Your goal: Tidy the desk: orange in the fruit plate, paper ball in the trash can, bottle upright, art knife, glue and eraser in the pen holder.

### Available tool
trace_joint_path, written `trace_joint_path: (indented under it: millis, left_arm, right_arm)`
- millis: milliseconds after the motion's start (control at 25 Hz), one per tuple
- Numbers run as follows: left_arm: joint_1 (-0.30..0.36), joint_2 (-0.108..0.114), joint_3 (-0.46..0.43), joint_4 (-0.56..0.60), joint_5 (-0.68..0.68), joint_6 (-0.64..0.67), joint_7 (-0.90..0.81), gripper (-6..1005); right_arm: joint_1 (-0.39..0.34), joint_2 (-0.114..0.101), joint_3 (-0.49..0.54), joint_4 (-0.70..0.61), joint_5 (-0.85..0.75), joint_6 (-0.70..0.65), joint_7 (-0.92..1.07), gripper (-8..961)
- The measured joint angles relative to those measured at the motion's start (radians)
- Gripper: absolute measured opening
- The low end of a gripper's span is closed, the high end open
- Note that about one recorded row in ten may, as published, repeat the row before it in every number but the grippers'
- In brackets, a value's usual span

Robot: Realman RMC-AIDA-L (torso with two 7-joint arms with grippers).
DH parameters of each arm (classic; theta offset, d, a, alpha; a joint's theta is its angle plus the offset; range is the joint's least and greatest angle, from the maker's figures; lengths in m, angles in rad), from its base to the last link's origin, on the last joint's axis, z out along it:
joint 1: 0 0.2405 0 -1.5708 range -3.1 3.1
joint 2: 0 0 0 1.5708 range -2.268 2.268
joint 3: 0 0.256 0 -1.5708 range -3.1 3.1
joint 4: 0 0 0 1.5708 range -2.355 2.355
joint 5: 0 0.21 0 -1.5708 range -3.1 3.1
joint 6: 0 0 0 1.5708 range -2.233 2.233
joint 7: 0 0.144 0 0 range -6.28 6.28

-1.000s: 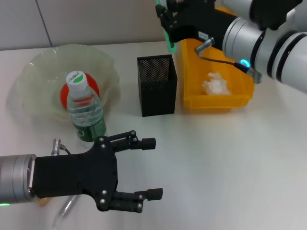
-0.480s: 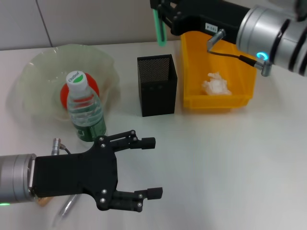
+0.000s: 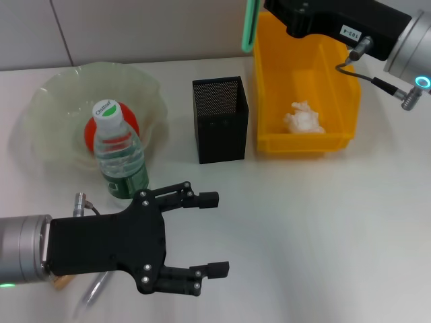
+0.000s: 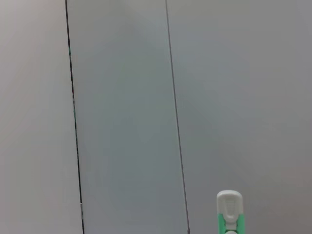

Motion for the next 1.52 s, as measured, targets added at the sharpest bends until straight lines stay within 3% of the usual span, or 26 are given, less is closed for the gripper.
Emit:
trace_joint_path:
  millis: [360, 960, 1520]
  left_arm:
    - [-0.008, -0.004, 0.009, 0.0, -0.001, -0.001, 0.0, 863]
    - [-0.01, -0.006, 0.027, -0.002, -0.006, -0.017, 0.012, 863]
    - [-0.029, -0.007, 0.039, -0.003, -0.008, -0.032, 0.012, 863]
  right_arm:
    - [0.066, -0.004, 0.067, 0.136, -0.001, -0.039, 0.017, 184]
    - [0.213, -0.017, 0.084, 0.353, -0.053, -0.038, 0.041, 187]
    - [0.264, -0.017, 0.095, 0.46, -0.093, -0.012, 0.034, 196]
